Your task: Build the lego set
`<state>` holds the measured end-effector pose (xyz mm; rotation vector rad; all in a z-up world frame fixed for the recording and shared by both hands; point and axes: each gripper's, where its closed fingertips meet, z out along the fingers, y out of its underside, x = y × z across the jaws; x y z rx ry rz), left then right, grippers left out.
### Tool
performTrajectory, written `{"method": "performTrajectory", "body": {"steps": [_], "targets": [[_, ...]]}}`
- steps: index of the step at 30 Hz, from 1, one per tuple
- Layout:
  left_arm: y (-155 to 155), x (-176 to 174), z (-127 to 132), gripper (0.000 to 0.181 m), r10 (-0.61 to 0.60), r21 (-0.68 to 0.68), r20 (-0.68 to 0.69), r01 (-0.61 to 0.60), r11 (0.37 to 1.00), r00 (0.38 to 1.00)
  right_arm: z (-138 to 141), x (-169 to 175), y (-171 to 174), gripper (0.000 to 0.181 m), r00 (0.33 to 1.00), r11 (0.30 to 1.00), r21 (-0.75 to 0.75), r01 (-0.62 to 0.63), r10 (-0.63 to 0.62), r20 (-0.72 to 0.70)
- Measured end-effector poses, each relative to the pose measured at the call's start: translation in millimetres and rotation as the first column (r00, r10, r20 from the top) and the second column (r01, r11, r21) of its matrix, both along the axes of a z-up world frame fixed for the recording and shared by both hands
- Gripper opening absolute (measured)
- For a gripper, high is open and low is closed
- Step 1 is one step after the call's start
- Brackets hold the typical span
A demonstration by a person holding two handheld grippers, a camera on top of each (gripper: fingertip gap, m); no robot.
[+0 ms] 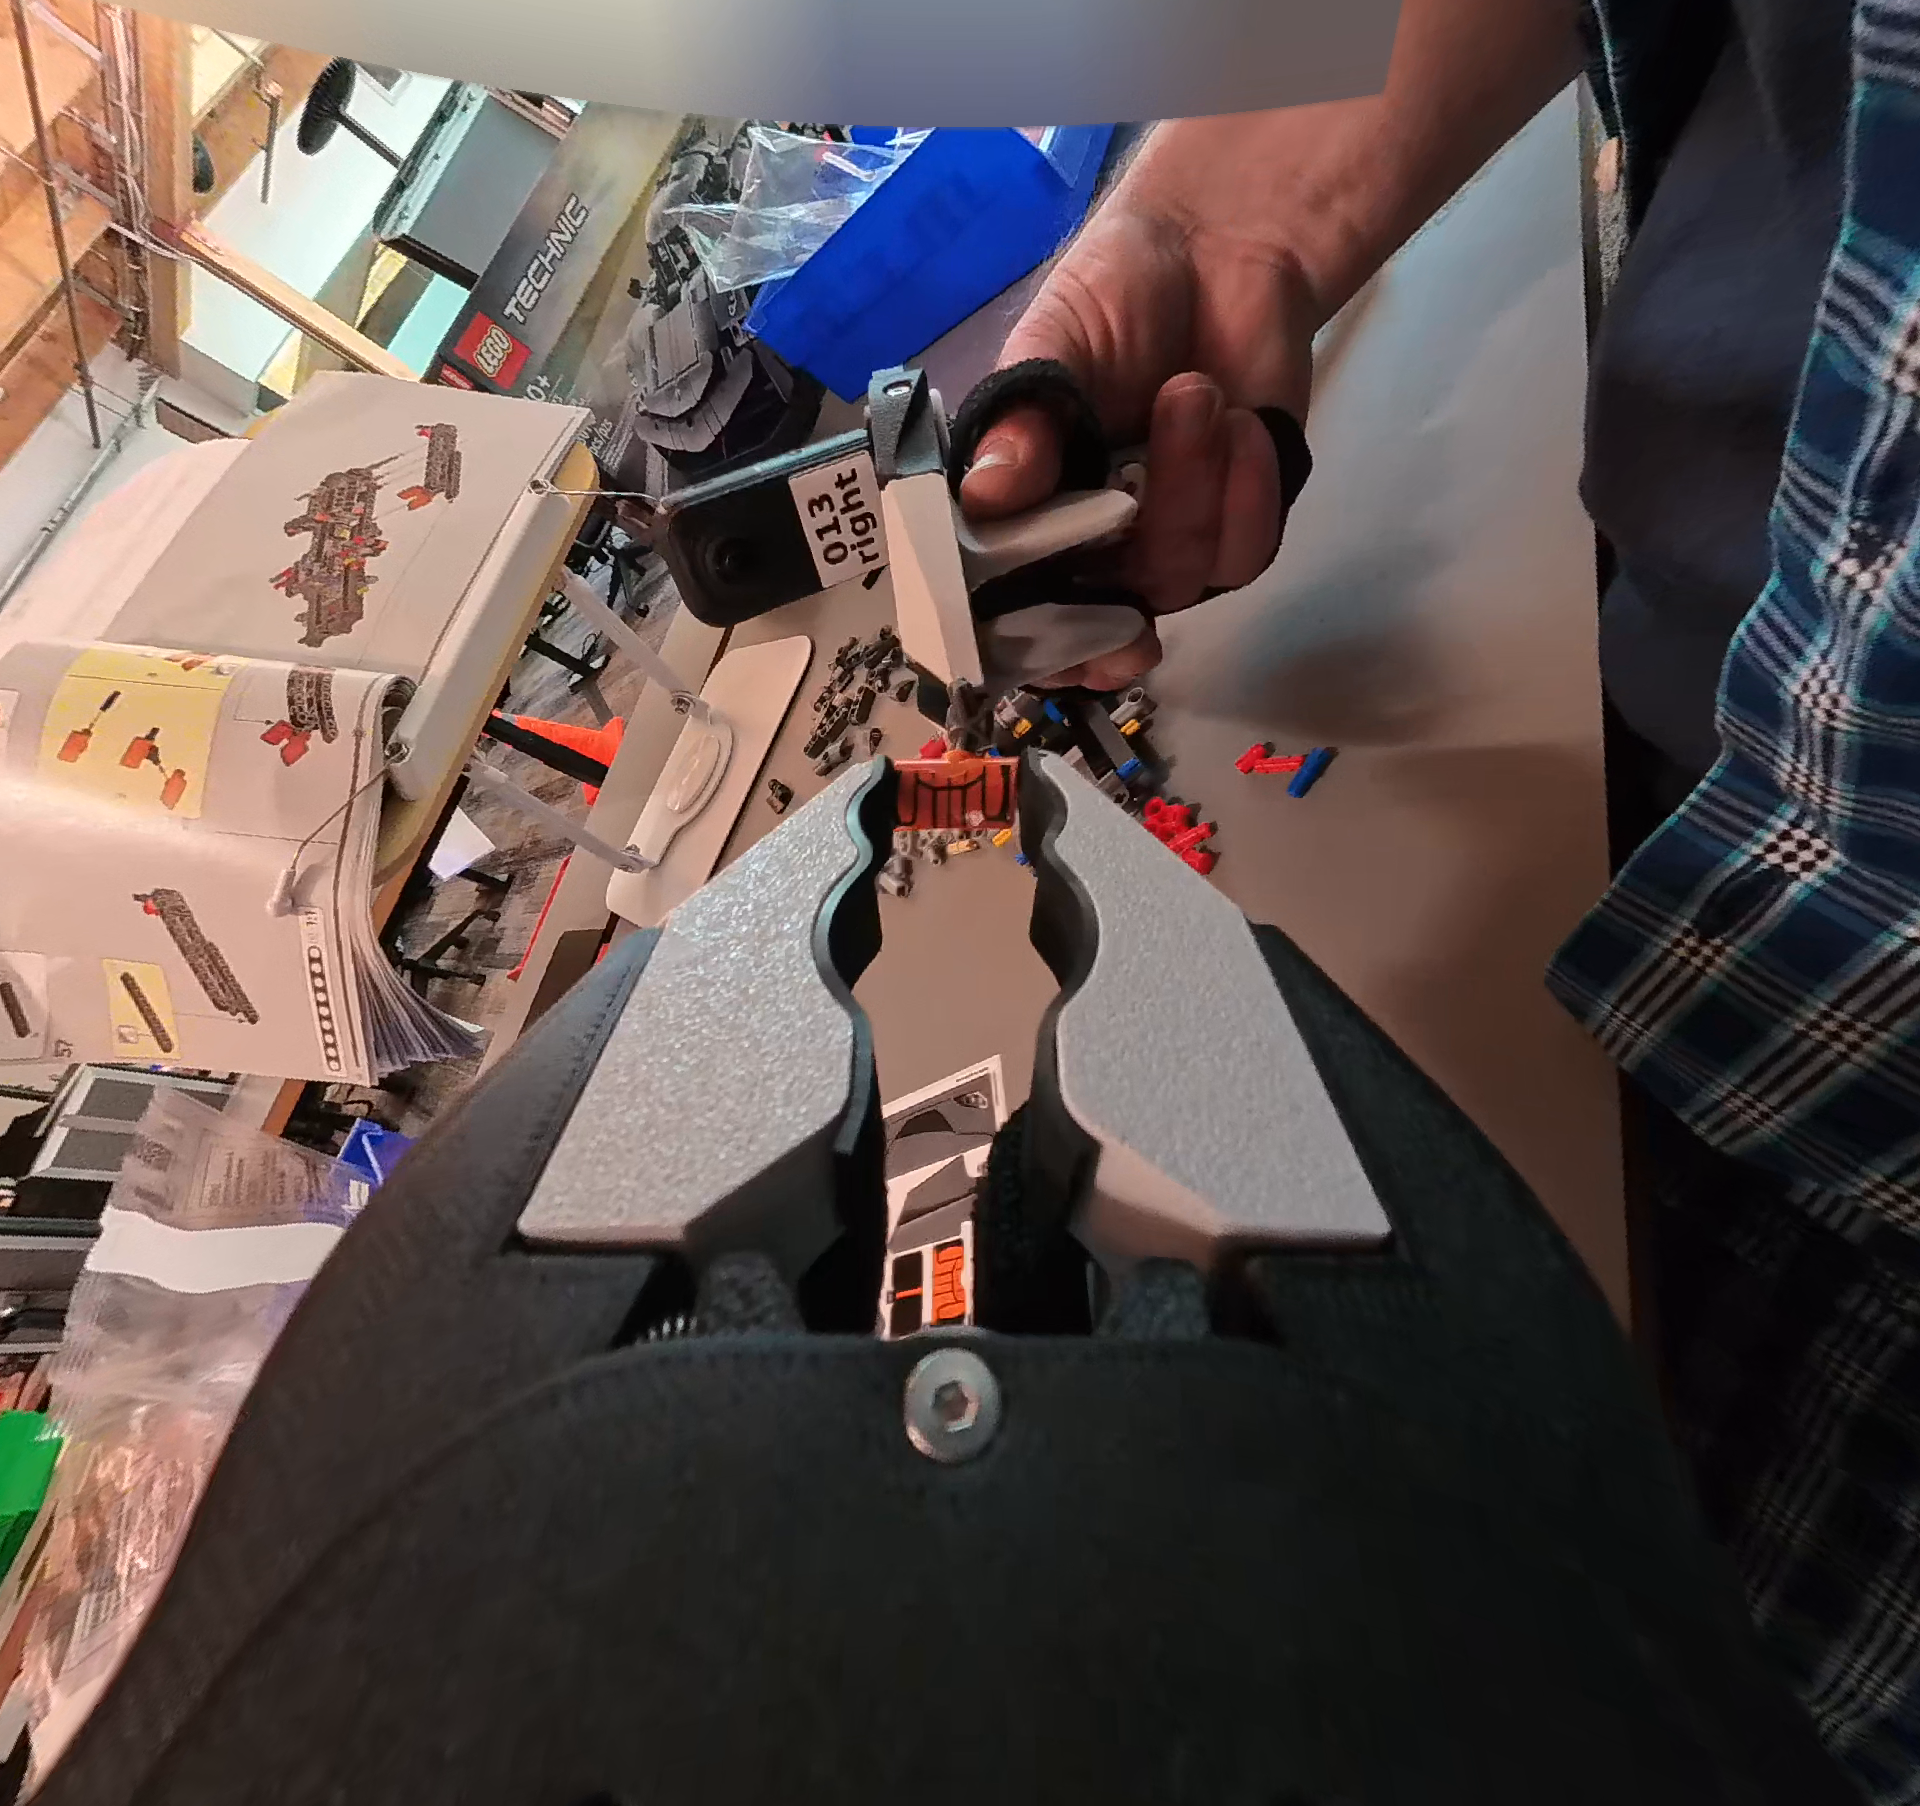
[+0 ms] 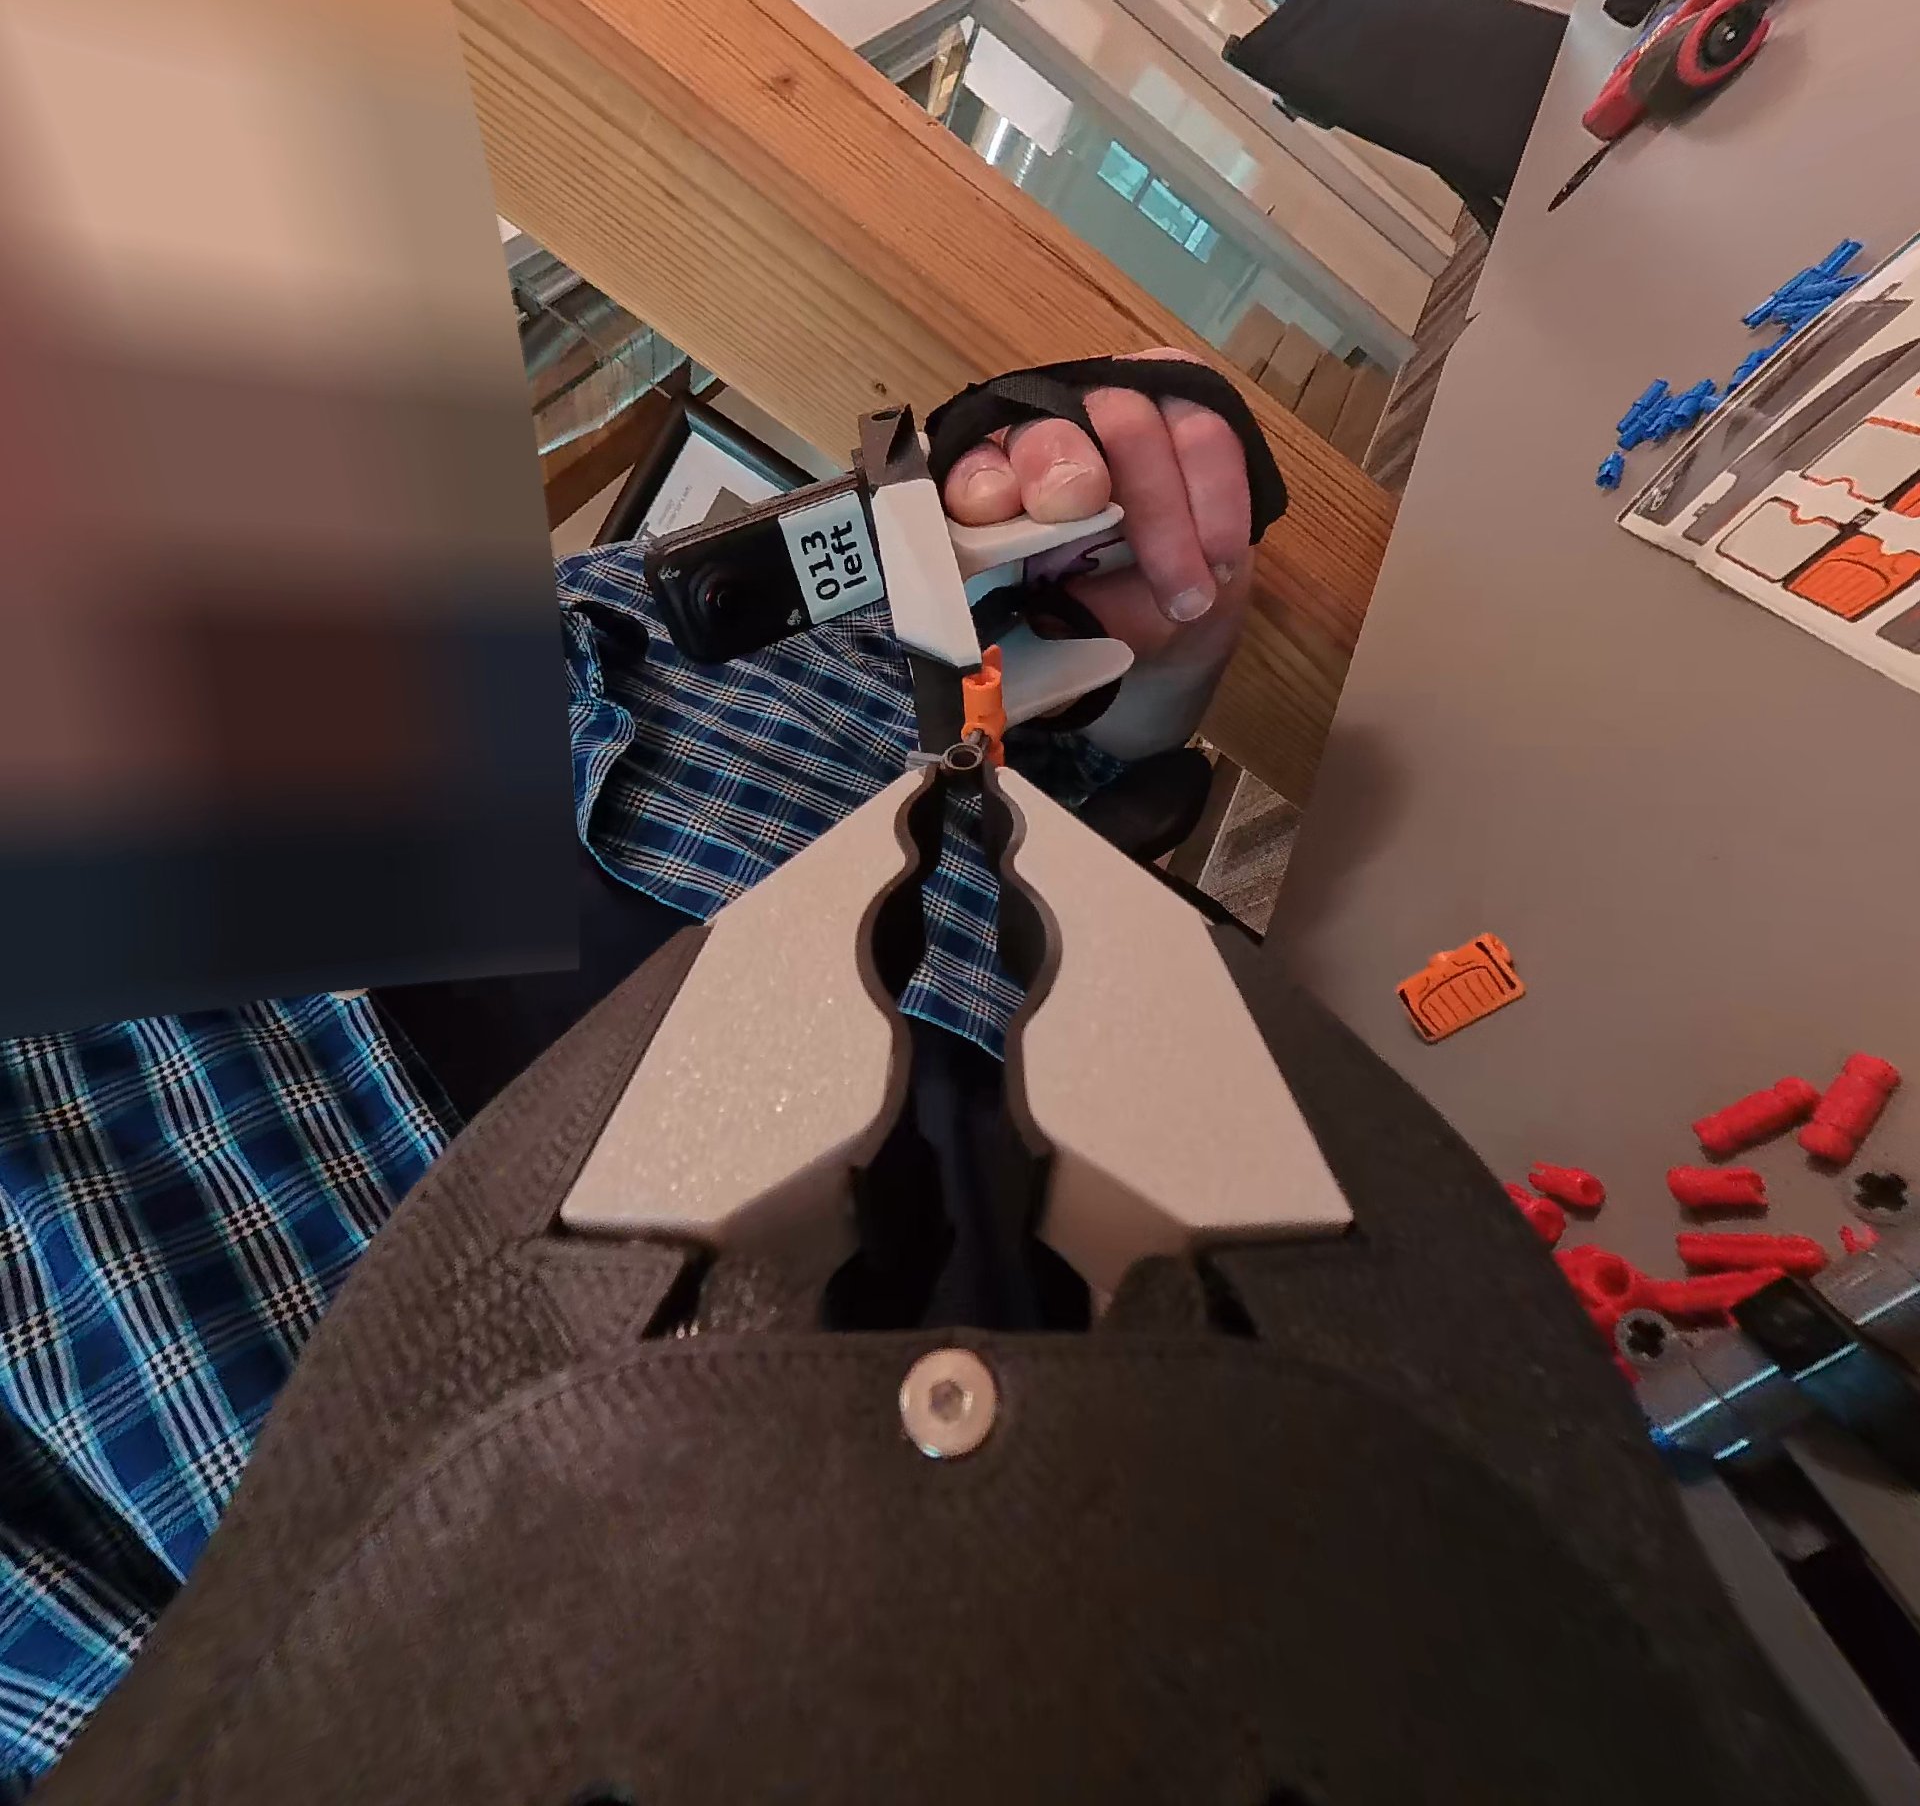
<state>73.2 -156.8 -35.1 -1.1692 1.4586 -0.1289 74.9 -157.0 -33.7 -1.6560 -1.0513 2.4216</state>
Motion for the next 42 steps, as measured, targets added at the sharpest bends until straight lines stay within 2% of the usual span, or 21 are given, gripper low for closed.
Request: {"method": "performTrajectory", "body": {"steps": [10,13,16,18,23,27,31,42], "targets": [[1.9,0.3,-3.5,0.022,0.005,-0.022,-0.003,-0.005,1.000,1.000,-2.6,-1.0,2.9,0.004,1.000,1.000,-0.003,0.015,-0.015,0.008],[11.2,-3.2,-8.9,0.023,0.041,-0.079,0.013,-0.040,0.996,0.999,-5.7,-3.9,11.4,0.007,0.995,0.995,0.062,0.083,-0.085,0.046],[19.2,-4.9,-10.8,0.023,0.075,-0.190,0.075,-0.059,0.980,0.994,-8.6,-2.7,17.2,0.017,0.985,0.970,0.192,0.146,-0.161,0.065],[20.9,-5.1,-12.5,0.023,0.087,-0.268,0.110,-0.055,0.962,0.990,-9.2,0.9,21.5,0.016,0.973,0.932,0.309,0.191,-0.221,0.064],[18.7,-2.3,-11.9,0.023,0.101,-0.427,0.194,-0.009,0.904,0.976,-14.1,2.7,21.2,0.008,0.945,0.717,0.662,0.217,-0.325,0.043],[15.9,1.2,-12.4,0.023,0.106,-0.503,0.228,0.024,0.864,0.968,-11.4,1.8,16.3,0.008,0.942,0.606,0.765,0.216,-0.337,0.000],[13.7,3.5,-12.8,0.023,0.105,-0.534,0.238,0.040,0.844,0.966,-12.6,1.6,14.1,0.005,0.940,0.546,0.813,0.200,-0.342,-0.001],[5.9,7.2,-2.4,0.023,0.074,-0.511,0.280,0.083,0.856,0.957,-3.9,4.3,5.5,0.004,0.953,0.571,0.796,0.202,-0.300,-0.027]]}}
